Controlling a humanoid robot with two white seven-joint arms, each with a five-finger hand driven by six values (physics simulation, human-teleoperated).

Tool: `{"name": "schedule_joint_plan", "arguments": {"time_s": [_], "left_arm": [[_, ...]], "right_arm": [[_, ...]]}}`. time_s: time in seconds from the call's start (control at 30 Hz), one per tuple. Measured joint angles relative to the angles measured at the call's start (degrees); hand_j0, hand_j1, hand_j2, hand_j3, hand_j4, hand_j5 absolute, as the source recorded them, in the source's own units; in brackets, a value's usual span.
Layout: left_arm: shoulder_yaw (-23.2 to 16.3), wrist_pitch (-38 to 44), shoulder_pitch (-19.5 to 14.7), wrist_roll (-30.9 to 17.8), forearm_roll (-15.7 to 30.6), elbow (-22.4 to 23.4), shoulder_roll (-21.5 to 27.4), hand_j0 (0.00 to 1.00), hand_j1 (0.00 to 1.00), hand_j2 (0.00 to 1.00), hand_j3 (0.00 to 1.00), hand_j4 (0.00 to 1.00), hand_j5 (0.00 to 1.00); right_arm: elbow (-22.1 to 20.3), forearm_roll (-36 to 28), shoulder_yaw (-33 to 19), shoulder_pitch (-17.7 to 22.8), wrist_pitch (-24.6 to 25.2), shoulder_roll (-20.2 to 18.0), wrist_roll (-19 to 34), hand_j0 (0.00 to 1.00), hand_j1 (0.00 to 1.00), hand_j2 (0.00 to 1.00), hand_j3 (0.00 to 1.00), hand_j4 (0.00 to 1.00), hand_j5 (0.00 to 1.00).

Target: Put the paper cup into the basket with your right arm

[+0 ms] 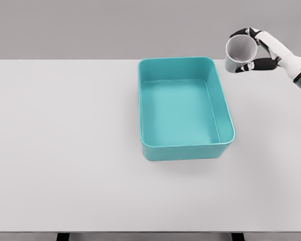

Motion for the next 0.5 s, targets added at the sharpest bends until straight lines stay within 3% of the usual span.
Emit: {"name": "schedule_joint_plan", "arguments": {"time_s": [0.27, 0.5], "left_arm": [[0.00, 0.00, 0.00, 0.00, -0.01, 0.00, 0.00, 1.00, 1.00, 1.00, 1.00, 1.00, 1.00], [-0.01, 0.00, 0.00, 0.00, 0.00, 0.01, 0.00, 1.00, 1.00, 1.00, 1.00, 1.00, 1.00]], "right_arm": [[-19.40, -0.23, 2.43, 2.64, 0.61, -2.88, -0.01, 0.62, 0.62, 0.62, 0.62, 0.62, 0.62], [-28.55, -0.14, 8.06, 2.81, 1.23, -3.65, 0.03, 0.63, 0.63, 0.63, 0.63, 0.63, 0.63]]}}
